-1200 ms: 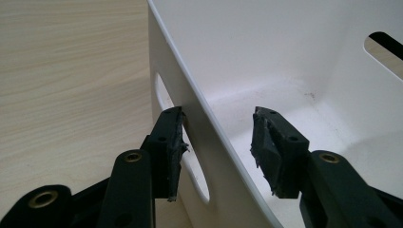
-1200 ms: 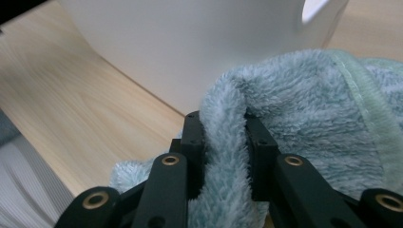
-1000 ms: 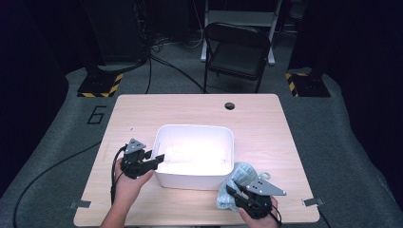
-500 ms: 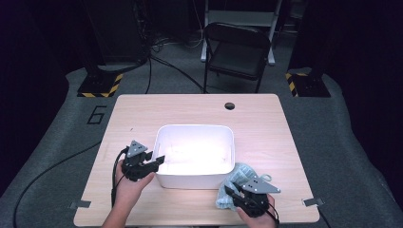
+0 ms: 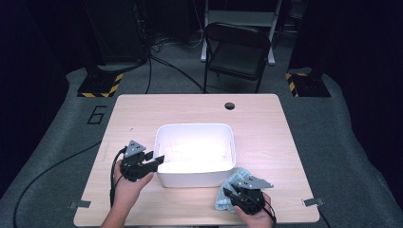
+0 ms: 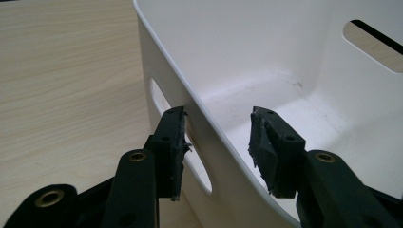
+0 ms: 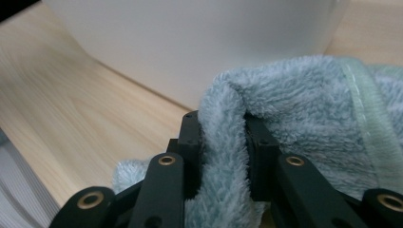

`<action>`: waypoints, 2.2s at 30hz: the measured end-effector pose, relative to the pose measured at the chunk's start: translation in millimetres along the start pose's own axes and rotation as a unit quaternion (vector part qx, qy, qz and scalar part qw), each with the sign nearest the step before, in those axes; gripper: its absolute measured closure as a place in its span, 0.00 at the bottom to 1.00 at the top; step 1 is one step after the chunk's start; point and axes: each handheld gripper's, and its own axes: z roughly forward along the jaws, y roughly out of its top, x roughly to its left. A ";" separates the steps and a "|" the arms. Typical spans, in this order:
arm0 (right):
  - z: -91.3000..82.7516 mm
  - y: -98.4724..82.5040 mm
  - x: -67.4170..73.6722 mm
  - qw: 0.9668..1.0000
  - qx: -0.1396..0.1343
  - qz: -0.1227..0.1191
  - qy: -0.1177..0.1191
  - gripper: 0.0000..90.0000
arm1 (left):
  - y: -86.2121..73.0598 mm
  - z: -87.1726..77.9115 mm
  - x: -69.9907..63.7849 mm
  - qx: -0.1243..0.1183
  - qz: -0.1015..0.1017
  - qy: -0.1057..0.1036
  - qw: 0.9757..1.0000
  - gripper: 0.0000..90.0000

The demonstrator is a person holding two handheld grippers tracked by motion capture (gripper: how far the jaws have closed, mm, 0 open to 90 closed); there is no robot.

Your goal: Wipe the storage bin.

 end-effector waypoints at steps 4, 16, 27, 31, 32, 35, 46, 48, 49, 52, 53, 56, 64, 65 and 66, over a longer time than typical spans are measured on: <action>-26.2 18.4 8.4 0.997 -0.065 -0.032 -0.026 0.80 | -0.3 -1.3 -5.6 -0.005 0.009 -0.003 1.000 0.63; -15.1 16.3 0.3 0.999 -0.042 -0.028 0.000 0.79 | -3.2 -4.7 -9.7 -0.017 0.016 0.006 1.000 0.66; 16.9 -2.8 -6.0 0.999 0.031 -0.017 0.009 0.79 | -3.1 -3.3 -3.8 -0.020 0.001 -0.007 1.000 0.62; 15.2 -4.4 -6.7 0.999 0.027 -0.017 0.009 0.79 | -1.8 -4.5 -2.5 -0.028 0.006 -0.010 1.000 0.58; 14.7 -4.6 -7.4 0.999 0.029 -0.018 0.010 0.79 | -0.6 -6.1 -2.0 -0.028 0.010 -0.014 0.999 0.58; 14.0 -5.3 -8.7 1.000 0.026 -0.014 0.011 0.78 | 2.5 -11.4 -1.2 -0.037 0.009 -0.017 0.999 0.57; 12.6 -5.7 -10.7 1.000 0.025 -0.006 0.013 0.77 | 12.2 -23.6 -16.8 -0.047 0.086 -0.082 0.992 0.63; 12.2 -5.8 -11.9 1.000 0.025 -0.007 0.014 0.77 | 11.2 -20.8 -18.1 -0.040 0.088 -0.093 0.991 0.63; 12.5 -5.7 -12.4 1.000 0.023 -0.005 0.013 0.77 | 11.2 -20.8 -18.1 -0.040 0.088 -0.093 0.991 0.63; 11.5 -6.0 -14.2 1.000 0.022 0.005 0.018 0.77 | 11.5 -19.7 -21.1 -0.031 0.096 -0.116 0.988 0.62; 11.6 -6.1 -15.1 1.000 0.020 0.005 0.019 0.76 | 11.6 -19.6 -22.2 -0.027 0.096 -0.123 0.987 0.62; 11.5 -6.6 -16.5 1.000 0.019 0.012 0.021 0.76 | 11.8 -17.5 -26.6 -0.007 0.114 -0.132 0.985 0.56; 12.1 -7.0 -16.3 1.000 0.016 0.010 0.020 0.75 | 10.5 -17.1 -32.9 0.006 0.129 -0.143 0.981 0.55; 12.2 -6.9 -16.3 1.000 0.016 0.012 0.021 0.74 | 9.7 -16.1 -34.4 0.009 0.134 -0.145 0.980 0.55; 12.3 -6.9 -16.3 1.000 0.016 0.013 0.020 0.74 | 9.3 -15.1 -35.3 0.015 0.138 -0.147 0.979 0.56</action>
